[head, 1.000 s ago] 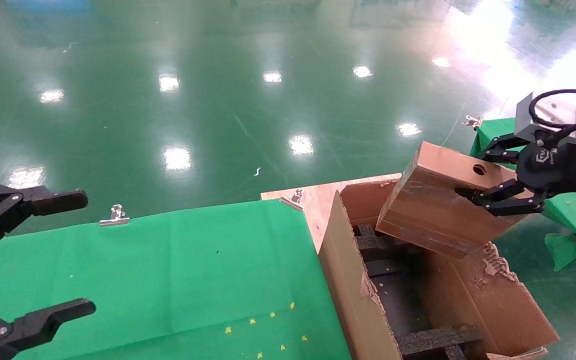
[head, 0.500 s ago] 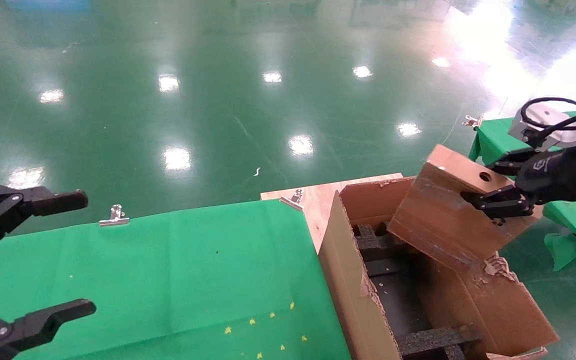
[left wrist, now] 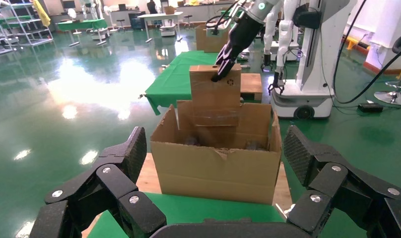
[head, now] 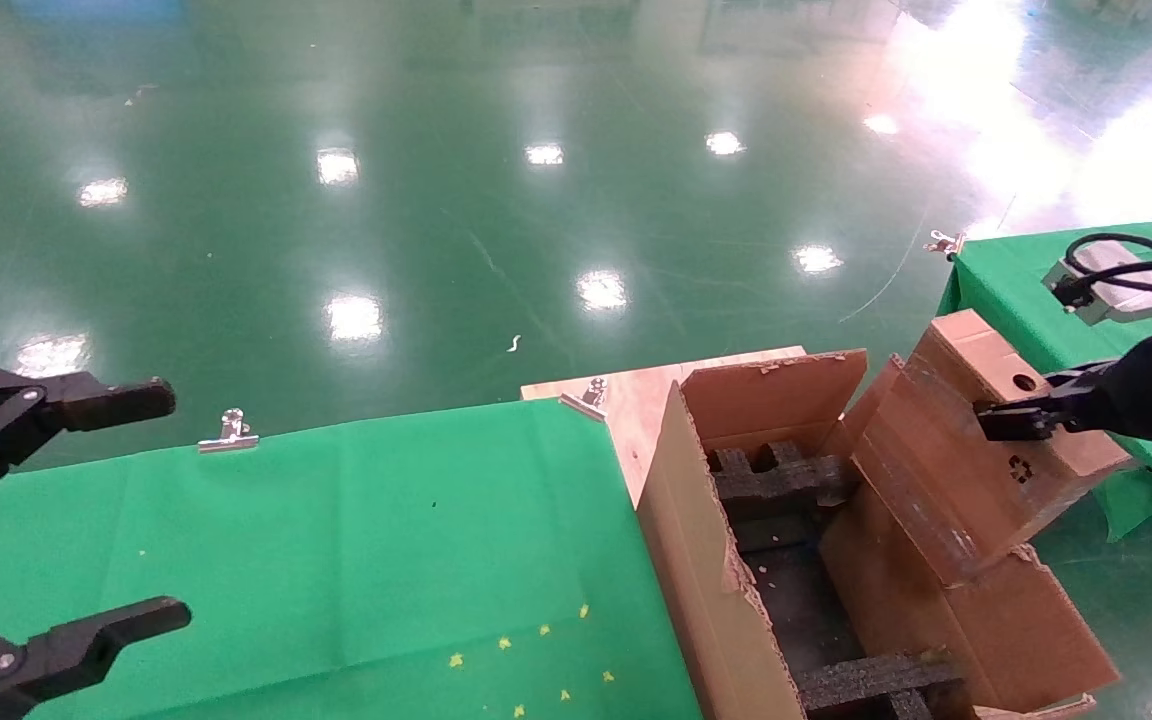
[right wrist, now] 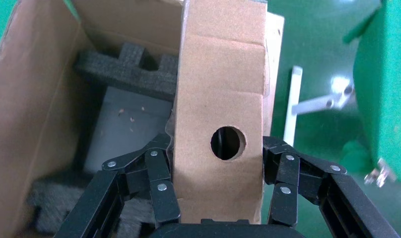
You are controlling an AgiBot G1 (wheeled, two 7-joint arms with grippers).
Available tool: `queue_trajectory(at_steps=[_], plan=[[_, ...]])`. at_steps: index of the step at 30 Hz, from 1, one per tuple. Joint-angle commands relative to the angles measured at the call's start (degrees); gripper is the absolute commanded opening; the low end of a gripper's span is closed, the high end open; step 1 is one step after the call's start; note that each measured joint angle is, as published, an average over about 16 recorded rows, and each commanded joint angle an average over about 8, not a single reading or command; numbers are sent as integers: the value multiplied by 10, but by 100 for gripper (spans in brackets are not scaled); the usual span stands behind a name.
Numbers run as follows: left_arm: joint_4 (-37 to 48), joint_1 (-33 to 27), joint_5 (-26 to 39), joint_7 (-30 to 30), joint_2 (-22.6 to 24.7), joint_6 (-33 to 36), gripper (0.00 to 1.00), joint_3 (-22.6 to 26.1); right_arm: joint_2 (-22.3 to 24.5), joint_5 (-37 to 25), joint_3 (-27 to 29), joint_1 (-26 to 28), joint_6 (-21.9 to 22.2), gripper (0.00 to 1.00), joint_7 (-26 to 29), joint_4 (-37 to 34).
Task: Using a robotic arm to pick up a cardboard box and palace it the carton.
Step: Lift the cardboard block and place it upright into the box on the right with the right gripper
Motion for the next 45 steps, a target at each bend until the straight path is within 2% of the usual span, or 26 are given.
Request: queue_trajectory(at_steps=[1, 7, 16, 32, 45], plan=[[0, 0, 0, 0, 0, 0, 100, 0, -4, -19, -6, -7, 8, 0, 48, 5], [0, 0, 0, 0, 0, 0, 100, 0, -26, -38, -18, -26, 27, 0, 120, 7], [0, 0, 0, 0, 0, 0, 100, 0, -49, -67, -36, -56, 55, 0, 181, 8], [0, 0, 0, 0, 0, 0, 100, 0, -54, -100, -56, -88, 71, 0, 235, 8], [0, 0, 0, 0, 0, 0, 100, 0, -70, -135, -78, -134, 123, 0, 266, 6]])
